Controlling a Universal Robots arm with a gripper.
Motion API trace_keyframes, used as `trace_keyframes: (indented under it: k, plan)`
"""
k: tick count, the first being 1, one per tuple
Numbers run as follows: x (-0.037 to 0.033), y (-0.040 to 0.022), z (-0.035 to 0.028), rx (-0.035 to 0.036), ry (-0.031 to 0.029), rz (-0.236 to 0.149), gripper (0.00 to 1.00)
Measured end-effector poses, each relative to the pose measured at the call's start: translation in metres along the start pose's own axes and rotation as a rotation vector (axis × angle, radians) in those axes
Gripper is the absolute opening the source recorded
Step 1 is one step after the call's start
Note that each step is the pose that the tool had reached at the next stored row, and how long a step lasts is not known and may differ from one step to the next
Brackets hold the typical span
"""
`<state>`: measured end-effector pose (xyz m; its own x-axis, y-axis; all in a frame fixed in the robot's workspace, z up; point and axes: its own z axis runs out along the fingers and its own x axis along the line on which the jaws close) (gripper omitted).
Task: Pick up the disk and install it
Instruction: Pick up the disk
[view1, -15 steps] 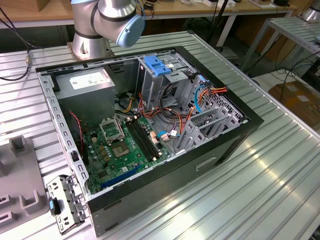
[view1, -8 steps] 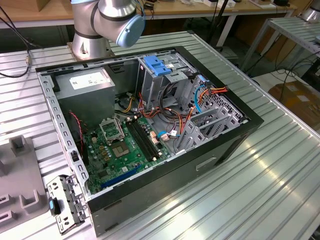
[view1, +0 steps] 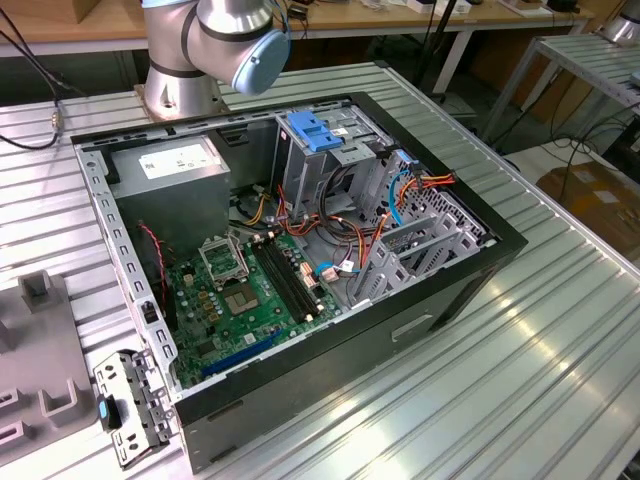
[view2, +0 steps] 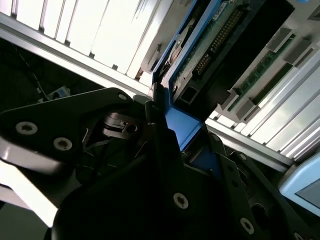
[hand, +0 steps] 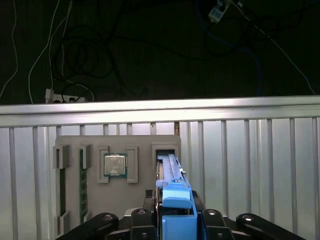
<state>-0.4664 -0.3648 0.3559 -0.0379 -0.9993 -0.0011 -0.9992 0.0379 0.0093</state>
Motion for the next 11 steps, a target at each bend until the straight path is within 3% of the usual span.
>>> trace_keyframes:
  k: [11]
  plan:
    - [0.0000,0.0000,-0.0014,0.0000,0.0009,0.000,0.37]
